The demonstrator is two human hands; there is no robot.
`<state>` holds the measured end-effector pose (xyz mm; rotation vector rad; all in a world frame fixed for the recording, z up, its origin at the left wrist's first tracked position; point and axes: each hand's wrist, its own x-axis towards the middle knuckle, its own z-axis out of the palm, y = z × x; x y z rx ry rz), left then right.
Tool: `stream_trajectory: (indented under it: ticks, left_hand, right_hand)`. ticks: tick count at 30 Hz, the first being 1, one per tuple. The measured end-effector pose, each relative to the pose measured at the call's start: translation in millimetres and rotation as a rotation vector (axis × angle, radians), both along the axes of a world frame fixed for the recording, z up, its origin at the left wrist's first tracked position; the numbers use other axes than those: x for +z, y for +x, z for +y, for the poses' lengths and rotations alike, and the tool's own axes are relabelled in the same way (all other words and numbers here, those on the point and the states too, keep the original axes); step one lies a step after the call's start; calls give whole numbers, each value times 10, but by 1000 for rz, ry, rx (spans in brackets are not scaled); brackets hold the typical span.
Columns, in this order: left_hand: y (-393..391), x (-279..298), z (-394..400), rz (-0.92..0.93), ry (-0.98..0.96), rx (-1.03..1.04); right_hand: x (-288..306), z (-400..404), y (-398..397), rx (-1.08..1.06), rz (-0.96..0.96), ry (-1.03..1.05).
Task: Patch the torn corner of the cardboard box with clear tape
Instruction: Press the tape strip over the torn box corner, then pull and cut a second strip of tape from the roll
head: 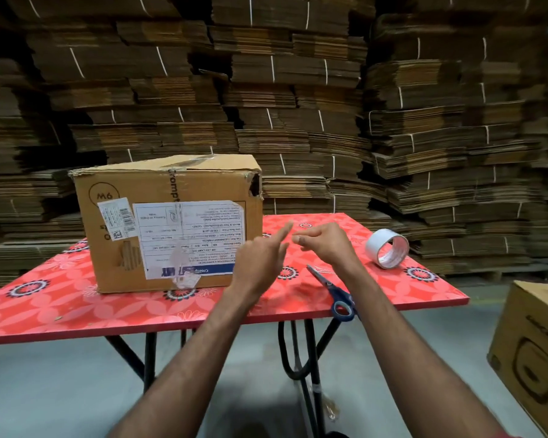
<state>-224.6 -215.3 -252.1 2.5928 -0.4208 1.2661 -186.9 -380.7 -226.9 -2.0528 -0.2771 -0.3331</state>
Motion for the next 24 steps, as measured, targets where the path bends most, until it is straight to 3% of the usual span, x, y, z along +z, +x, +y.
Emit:
stream_trajectory:
  ticks: [6, 10, 16, 20, 24]
  left_hand:
    - [171, -265, -292, 288, 58, -94]
    - [219, -371, -438, 451, 65, -112]
    - [321, -297, -546, 496, -48, -124]
    - [402, -238, -655, 524, -99, -90]
    - [473, -221, -771, 526, -27, -16]
  right_hand:
    - [-238, -294, 31, -93, 43, -223]
    - [-390, -434, 47, -143, 66, -259]
    - [-395, -705, 38, -264, 29, -150]
    - [-396, -844, 47, -341, 73, -256]
    - [-421, -871, 32, -373, 87, -342]
